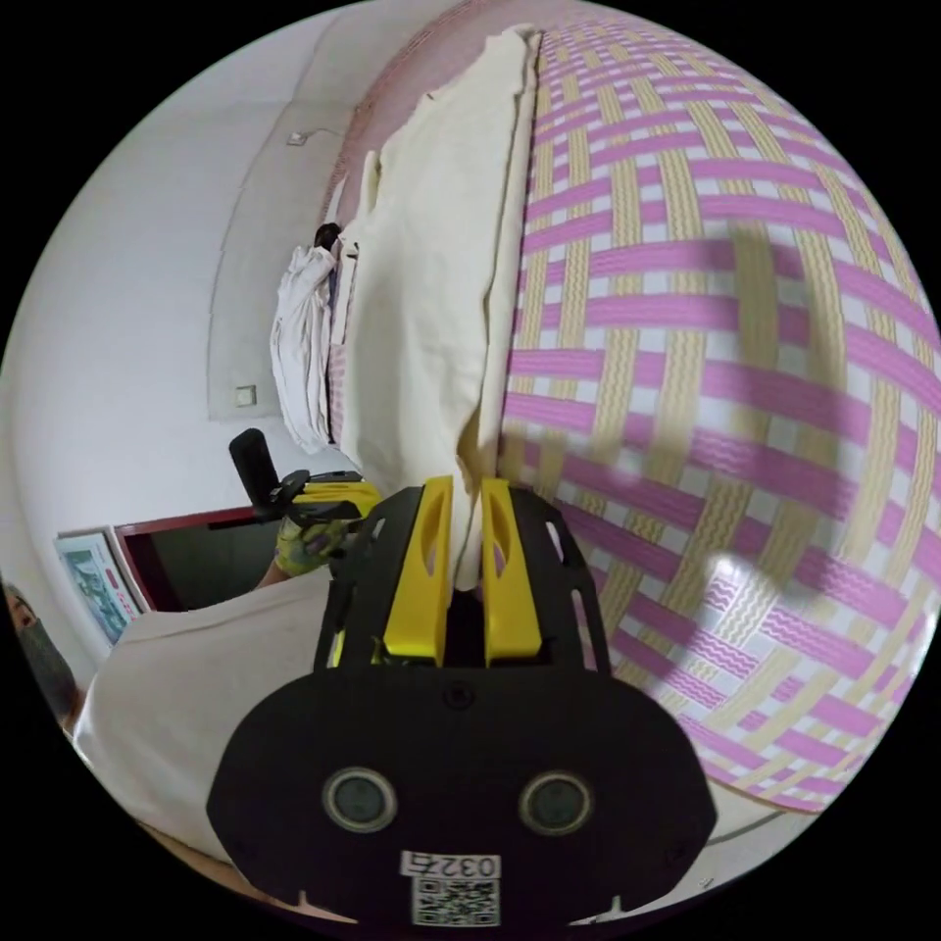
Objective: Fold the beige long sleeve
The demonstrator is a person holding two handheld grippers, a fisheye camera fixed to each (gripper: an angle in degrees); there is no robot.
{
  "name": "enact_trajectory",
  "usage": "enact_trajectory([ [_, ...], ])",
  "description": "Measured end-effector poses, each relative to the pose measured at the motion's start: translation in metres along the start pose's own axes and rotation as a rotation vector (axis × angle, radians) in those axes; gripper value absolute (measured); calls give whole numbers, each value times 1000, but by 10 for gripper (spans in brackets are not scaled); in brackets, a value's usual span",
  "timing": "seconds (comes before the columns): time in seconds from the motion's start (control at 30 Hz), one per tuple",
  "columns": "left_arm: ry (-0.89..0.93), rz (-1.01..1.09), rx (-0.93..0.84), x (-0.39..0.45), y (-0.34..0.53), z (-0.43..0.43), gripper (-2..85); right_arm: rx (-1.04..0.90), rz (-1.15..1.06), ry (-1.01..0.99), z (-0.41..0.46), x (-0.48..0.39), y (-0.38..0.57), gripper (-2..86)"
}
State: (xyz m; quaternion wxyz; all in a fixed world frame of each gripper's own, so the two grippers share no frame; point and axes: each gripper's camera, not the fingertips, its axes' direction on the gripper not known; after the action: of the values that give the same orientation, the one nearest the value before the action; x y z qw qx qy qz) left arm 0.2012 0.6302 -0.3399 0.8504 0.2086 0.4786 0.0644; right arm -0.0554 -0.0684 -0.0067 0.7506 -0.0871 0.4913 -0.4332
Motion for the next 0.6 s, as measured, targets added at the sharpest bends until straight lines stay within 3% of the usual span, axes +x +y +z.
enact_trajectory([
  [0.33,-50,73,-129,13,-22,29,-9,-82,-13,-15,14,0,15,8],
  [0.6,-48,72,-169,11,-25,35,-9,164,-67,16,-39,-6,-34,51],
])
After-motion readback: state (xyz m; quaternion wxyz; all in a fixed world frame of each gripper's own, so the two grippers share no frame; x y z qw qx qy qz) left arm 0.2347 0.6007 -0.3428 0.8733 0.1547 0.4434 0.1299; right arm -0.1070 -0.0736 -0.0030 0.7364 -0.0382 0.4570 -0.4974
